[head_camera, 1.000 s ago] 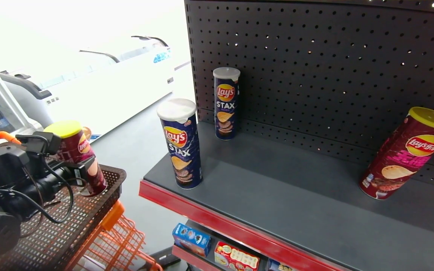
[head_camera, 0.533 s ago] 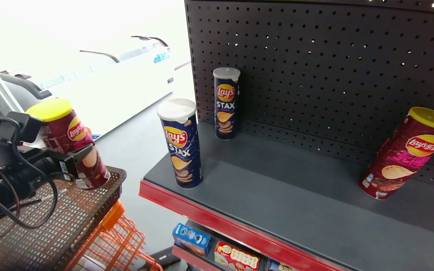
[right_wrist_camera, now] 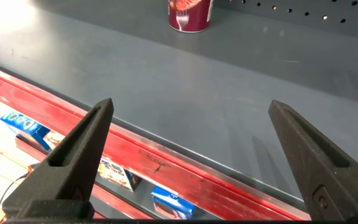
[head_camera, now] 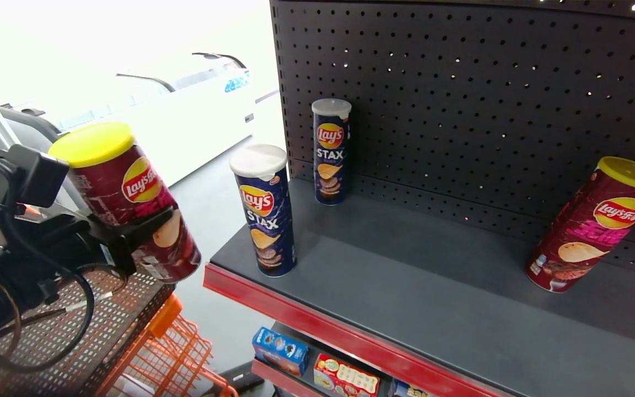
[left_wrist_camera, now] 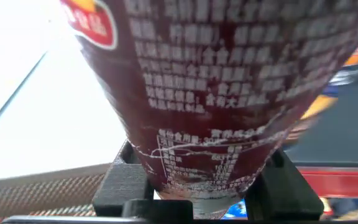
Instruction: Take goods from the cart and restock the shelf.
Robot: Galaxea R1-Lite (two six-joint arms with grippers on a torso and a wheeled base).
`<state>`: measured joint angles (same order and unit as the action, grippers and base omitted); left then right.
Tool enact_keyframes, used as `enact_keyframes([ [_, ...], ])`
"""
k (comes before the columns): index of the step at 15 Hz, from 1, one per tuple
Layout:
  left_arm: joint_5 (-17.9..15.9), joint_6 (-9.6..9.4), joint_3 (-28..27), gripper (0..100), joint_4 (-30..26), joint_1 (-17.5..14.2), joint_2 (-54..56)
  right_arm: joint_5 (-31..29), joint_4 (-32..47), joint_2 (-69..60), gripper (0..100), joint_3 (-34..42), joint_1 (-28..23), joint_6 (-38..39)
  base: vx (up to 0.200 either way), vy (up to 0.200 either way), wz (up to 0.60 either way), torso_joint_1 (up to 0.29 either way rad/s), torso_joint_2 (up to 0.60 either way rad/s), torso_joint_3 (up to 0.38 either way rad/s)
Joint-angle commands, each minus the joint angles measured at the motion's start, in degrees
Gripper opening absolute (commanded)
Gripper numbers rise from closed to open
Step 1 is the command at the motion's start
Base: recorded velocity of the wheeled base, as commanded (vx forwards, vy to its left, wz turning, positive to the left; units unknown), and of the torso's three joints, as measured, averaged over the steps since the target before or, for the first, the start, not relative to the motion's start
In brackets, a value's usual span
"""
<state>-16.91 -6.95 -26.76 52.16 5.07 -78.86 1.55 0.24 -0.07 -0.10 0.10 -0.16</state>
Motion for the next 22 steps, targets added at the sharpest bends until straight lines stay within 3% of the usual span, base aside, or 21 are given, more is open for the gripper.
enact_keyframes([
  [1,0.2,0.01,0.6,0,0.1,4.9,2.1,0.0,0.0,0.1,100,0.0,0.0,0.0,0.0,0.0,0.0,0.0,0.0,0.0],
  [6,1.6,0.27,5.3,0,0.0,10.4,7.3,0.0,0.0,0.1,100,0.0,0.0,0.0,0.0,0.0,0.0,0.0,0.0,0.0],
  [9,1.5,3.08,5.3,0,0.1,13.7,8.0,0.0,0.0,0.1,100,0.0,0.0,0.0,0.0,0.0,0.0,0.0,0.0,0.0],
  [13,1.3,3.17,5.0,0,0.0,15.6,7.9,0.0,0.0,0.1,100,0.0,0.0,0.0,0.0,0.0,0.0,0.0,0.0,0.0],
  [18,1.3,3.17,1.4,0,0.0,21.9,4.2,0.0,0.0,0.1,100,0.0,0.0,0.0,0.0,0.0,0.0,0.0,0.0,0.0],
  [21,1.3,2.91,0.9,0,0.0,23.0,2.4,0.0,0.0,0.1,100,0.0,0.0,0.0,0.0,0.0,0.0,0.0,0.0,0.0],
  [22,1.4,2.91,0.7,0,0.0,26.0,1.5,0.0,0.0,0.1,100,0.0,0.0,0.0,0.0,0.0,0.0,0.0,0.0,0.0],
])
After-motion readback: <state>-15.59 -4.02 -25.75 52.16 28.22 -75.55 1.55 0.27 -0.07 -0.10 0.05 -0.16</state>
